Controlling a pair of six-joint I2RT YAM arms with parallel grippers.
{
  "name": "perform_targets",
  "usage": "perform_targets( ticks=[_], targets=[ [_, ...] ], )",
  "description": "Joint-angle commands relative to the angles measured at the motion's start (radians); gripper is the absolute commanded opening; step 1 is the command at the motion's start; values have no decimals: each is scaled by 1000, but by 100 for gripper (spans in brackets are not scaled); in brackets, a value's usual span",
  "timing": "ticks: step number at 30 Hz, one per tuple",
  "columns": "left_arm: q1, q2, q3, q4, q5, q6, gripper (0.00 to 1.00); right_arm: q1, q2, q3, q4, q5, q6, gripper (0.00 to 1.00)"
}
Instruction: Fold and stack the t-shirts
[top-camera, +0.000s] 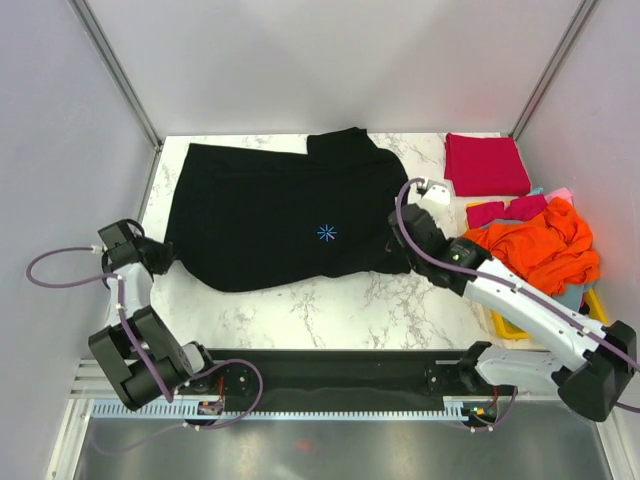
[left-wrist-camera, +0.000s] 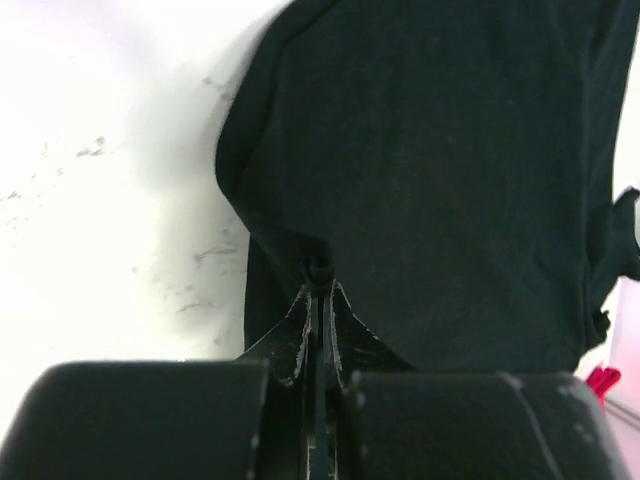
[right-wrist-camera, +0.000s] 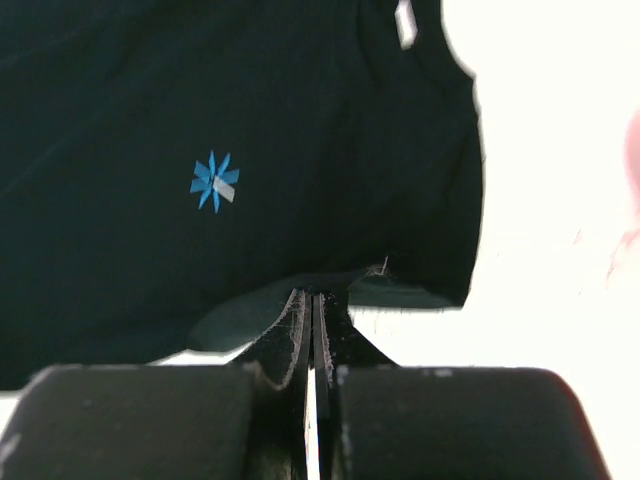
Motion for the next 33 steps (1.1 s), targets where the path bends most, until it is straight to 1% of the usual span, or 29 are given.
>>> perform_targets(
  ticks=[1, 3, 5, 6, 8, 14, 15, 17, 21, 25, 29, 31, 33],
  targets=[
    [-1, 30, 103, -60, 66, 82, 2, -86, 39, 97, 74, -37, -148, 0],
    [-1, 82, 171, -76, 102, 115, 2, -124, 75, 117, 100, -68, -188, 0],
    [-1, 124, 217, -99, 128, 146, 2, -184, 119, 143, 120, -119, -208, 0],
    [-1, 168, 258, -119, 146, 155, 2, -216, 131, 157, 126, -146, -222, 0],
    [0, 213, 292, -136, 155, 180, 2, -244, 165, 168, 147, -165, -233, 0],
    [-7, 374, 383, -154, 215, 183, 2, -330, 250, 211, 183, -215, -256, 0],
    [-12, 395, 416, -159, 220, 184, 2, -350, 262, 216, 190, -221, -259, 0],
    [-30, 443, 452, -178, 205, 187, 2, -364, 296, 222, 206, -241, -262, 0],
    [-53, 503, 531, -203, 123, 192, 2, -394, 351, 251, 224, -255, -270, 0],
    [-58, 556, 585, -205, 119, 181, 2, -419, 421, 286, 240, -278, -280, 0],
    [-58, 604, 662, -212, 83, 180, 2, -436, 477, 321, 255, -295, -293, 0],
    [-59, 650, 691, -220, 71, 178, 2, -447, 513, 344, 256, -300, -302, 0],
    [-61, 705, 734, -222, 91, 180, 2, -456, 536, 366, 258, -301, -306, 0]
  ],
)
